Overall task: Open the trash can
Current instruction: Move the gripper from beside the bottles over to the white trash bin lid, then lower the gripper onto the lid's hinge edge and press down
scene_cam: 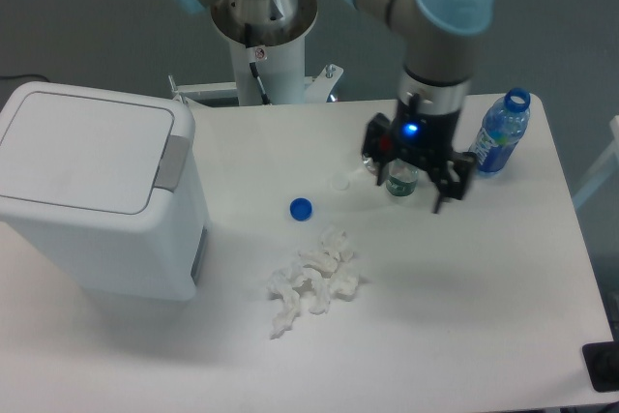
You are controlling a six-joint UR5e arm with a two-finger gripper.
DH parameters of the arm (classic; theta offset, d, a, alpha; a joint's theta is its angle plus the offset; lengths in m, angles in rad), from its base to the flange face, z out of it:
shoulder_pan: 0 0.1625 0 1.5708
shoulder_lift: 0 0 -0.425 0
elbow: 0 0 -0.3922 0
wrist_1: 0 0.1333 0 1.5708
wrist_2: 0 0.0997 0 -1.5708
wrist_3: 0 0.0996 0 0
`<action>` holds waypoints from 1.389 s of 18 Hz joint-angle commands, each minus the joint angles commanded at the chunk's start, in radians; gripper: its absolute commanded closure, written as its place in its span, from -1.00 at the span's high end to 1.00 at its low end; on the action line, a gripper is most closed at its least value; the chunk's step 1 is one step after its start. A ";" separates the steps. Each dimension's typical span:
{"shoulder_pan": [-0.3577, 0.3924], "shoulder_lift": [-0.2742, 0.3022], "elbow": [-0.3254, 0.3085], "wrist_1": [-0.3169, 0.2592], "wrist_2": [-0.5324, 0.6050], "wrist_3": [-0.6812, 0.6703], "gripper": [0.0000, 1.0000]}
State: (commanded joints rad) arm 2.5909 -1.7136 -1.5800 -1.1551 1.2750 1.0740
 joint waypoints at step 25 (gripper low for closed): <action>-0.227 0.106 -0.006 -0.100 -0.293 -0.545 -1.00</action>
State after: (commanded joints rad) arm 2.3640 -1.6076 -1.5861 -1.2548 0.9817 0.5292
